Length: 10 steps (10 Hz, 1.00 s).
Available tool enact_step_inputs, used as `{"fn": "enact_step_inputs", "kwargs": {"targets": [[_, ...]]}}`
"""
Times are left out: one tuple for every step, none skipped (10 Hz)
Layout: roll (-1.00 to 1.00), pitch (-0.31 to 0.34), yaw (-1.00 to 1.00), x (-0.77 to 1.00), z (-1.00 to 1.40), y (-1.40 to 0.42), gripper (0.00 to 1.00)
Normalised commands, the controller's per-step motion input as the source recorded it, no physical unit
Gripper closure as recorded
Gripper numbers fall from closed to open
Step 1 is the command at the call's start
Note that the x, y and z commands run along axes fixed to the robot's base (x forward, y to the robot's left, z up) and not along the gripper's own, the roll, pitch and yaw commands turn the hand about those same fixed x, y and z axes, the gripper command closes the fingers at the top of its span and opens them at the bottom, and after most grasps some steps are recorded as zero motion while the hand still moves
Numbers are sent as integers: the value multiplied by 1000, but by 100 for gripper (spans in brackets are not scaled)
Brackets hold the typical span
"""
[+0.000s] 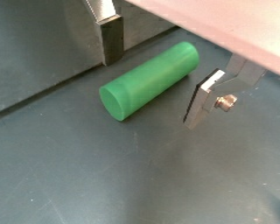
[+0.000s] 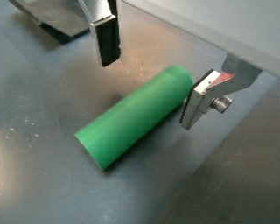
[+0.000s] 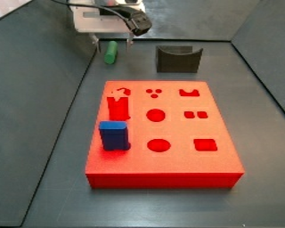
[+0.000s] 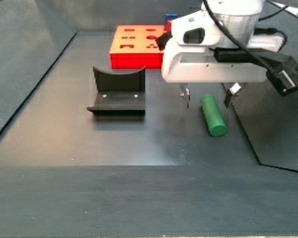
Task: Pick up the round object. Move up. Place the round object on the fixture. Regrasp the round object. Move to above the board. Insert the round object.
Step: Pick up the round object.
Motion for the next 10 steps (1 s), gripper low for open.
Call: {"fn": "enact_step_inputs", "kwargs": {"targets": [[0,-30,-14,94,-1000,-237,0],[0,-91,0,-34,-1000,-251,0],[-113,-161,0,-77,-691,0,0],[-10,0,0,0,0,0,0],[0,-20,0,0,0,0,0],[0,0,0,0,0,0,0],[0,0,0,0,0,0,100],[0,0,0,0,0,0,100],[0,0,0,0,0,0,100],[0,0,0,0,0,0,100]]}}
